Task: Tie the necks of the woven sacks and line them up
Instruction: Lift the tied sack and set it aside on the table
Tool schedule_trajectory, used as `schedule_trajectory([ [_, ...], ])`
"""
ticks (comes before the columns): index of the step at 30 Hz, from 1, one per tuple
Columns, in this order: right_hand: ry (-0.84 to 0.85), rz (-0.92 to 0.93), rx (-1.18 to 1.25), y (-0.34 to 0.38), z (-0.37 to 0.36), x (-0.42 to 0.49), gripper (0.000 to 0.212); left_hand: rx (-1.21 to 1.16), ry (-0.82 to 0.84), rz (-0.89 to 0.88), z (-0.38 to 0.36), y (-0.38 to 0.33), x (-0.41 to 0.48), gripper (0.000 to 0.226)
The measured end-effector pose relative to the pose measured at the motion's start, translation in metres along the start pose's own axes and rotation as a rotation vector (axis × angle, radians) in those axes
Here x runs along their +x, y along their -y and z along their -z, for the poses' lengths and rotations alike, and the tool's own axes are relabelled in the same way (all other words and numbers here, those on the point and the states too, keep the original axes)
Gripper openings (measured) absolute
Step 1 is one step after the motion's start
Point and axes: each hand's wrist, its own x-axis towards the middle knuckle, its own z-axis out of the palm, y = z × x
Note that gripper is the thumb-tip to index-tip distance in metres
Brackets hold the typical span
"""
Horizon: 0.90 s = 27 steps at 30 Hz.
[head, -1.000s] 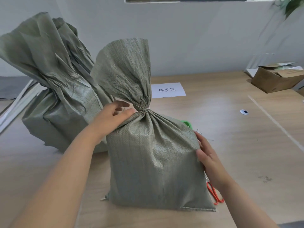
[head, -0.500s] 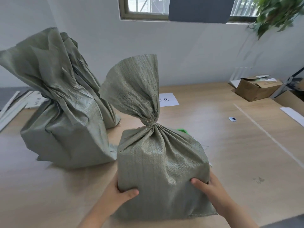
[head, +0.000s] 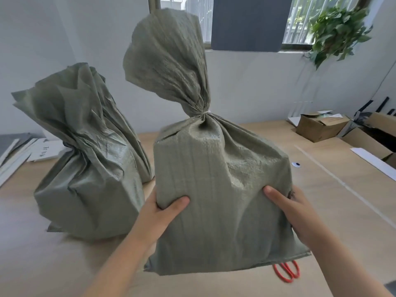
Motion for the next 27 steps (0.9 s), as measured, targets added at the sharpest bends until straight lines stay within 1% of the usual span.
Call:
schedule_trajectory([
  [2,0.0,0.034,-0.004,0.023,-0.003,0.02,0.045,-0.017,-0.038,-0.032,-0.001,-0.021,0.018,0.077],
  [4,-0.007,0.058,-0.008,0.045,-0.005,0.044,0.043,0.043,-0.083,-0.077,-0.004,-0.043,0.04,0.07],
  [5,-0.006,0.068,-0.008,0.054,-0.005,0.059,0.04,0.073,-0.092,-0.1,-0.006,-0.053,0.054,0.061],
  [7,0.004,0.085,-0.003,0.067,-0.005,0.086,0.032,0.093,-0.067,-0.13,-0.01,-0.069,0.079,0.043],
  [8,0.011,0.087,0.001,0.072,-0.005,0.102,0.028,0.102,-0.066,-0.136,-0.013,-0.076,0.094,0.041],
  [12,0.037,0.1,-0.005,0.078,0.004,0.176,0.023,0.147,-0.108,-0.137,-0.027,-0.084,0.161,0.043],
  [15,0.064,0.095,-0.016,0.07,0.012,0.238,0.036,0.203,-0.124,-0.114,-0.036,-0.08,0.211,0.047],
  [18,0.111,0.076,-0.013,0.054,0.016,0.298,0.043,0.22,-0.139,-0.107,-0.045,-0.071,0.256,0.039],
  [20,0.149,0.059,-0.003,0.042,0.016,0.333,0.043,0.224,-0.153,-0.109,-0.048,-0.062,0.285,0.037],
  [23,0.188,0.045,0.025,0.022,0.013,0.382,0.036,0.249,-0.178,-0.11,-0.048,-0.044,0.329,0.039],
  [27,0.222,0.04,0.036,-0.007,0.005,0.438,0.037,0.268,-0.217,-0.098,-0.043,-0.016,0.379,0.041],
])
